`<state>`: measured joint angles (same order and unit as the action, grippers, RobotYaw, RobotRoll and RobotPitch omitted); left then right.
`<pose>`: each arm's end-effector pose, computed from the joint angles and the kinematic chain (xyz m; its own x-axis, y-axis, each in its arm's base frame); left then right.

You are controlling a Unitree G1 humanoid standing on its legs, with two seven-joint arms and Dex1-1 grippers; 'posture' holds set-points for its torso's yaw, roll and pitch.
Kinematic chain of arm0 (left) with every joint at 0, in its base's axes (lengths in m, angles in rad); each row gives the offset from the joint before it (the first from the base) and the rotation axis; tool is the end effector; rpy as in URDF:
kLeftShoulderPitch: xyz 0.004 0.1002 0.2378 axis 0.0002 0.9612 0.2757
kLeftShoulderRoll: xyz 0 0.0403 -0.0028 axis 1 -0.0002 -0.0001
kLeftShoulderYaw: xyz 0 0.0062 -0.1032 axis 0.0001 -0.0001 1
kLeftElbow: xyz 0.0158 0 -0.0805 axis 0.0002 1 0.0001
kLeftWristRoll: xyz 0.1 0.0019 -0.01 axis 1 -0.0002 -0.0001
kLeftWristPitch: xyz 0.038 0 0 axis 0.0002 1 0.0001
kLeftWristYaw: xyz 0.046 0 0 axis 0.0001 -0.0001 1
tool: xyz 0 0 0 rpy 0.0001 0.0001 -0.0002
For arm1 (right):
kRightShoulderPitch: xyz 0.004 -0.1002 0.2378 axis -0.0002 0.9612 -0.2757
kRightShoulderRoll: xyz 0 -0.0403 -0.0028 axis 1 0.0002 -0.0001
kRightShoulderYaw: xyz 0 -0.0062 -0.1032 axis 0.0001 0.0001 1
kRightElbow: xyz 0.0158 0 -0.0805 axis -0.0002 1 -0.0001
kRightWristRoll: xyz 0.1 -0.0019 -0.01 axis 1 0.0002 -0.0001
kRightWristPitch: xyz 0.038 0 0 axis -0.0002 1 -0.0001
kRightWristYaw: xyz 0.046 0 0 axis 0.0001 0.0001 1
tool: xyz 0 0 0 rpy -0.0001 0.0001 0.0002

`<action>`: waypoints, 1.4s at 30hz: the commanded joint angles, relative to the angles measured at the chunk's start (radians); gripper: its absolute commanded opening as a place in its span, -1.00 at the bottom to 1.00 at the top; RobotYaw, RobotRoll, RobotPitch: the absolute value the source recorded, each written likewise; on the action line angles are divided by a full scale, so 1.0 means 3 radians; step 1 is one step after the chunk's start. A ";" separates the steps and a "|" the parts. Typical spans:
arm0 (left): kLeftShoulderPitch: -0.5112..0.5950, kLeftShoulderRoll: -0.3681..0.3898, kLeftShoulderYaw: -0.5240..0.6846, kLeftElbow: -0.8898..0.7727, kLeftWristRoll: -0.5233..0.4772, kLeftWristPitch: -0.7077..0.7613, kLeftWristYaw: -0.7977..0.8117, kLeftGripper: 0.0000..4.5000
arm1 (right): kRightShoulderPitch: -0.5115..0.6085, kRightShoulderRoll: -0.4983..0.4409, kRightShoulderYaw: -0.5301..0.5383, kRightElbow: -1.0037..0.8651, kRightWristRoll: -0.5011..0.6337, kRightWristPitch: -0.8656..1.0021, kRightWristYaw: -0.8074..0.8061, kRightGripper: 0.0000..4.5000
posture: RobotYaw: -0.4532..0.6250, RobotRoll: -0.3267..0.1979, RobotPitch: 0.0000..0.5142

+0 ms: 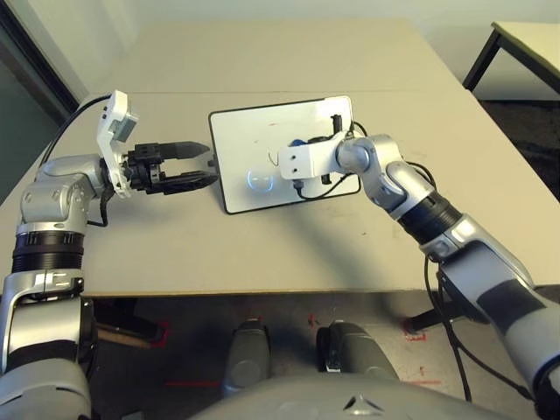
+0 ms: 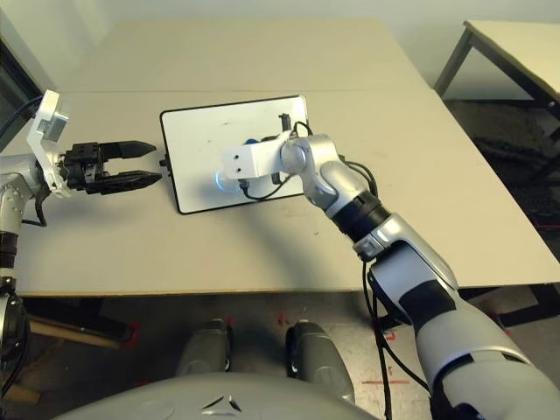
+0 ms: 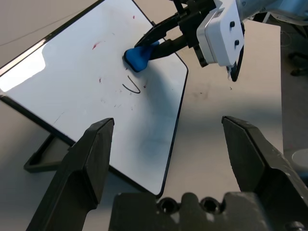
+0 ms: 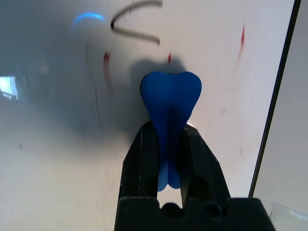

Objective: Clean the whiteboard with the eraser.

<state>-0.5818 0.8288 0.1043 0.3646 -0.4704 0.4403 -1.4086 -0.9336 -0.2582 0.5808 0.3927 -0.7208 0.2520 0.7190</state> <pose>0.2798 0.3166 0.1924 0.4141 -0.8849 -0.2135 0.9030 0.4289 -0.0263 0.3225 -0.0636 0.1806 0.7461 0.4612 -0.4803 -0.5059 -0.0764 -0.8592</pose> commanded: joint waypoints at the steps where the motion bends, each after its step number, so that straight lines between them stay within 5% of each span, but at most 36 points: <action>1: 0.0021 0.0020 0.0023 -0.0102 -0.0017 0.0020 0.0013 1.00 | -0.0058 0.0077 0.0076 0.0178 -0.0027 -0.0051 -0.0062 -0.84 | 0.29 0.25 -0.92; 24: -0.0047 -0.0015 -0.0019 -0.0053 0.0012 0.0006 0.0001 1.00 | 0.0340 -0.0655 -0.0202 -0.0168 0.0003 0.0036 0.0093 -0.84 | 0.22 0.25 -0.87; 42: 0.0017 0.0056 0.0026 -0.0124 -0.0003 0.0039 0.0019 1.00 | -0.0083 -0.0056 -0.0094 0.0209 0.0001 -0.0033 -0.0063 -0.84 | 0.29 0.25 -0.86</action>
<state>-0.5810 0.8342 0.1070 0.3347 -0.4707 0.4447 -1.4020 -0.9385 -0.2910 0.5362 0.4289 -0.7272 0.2547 0.7096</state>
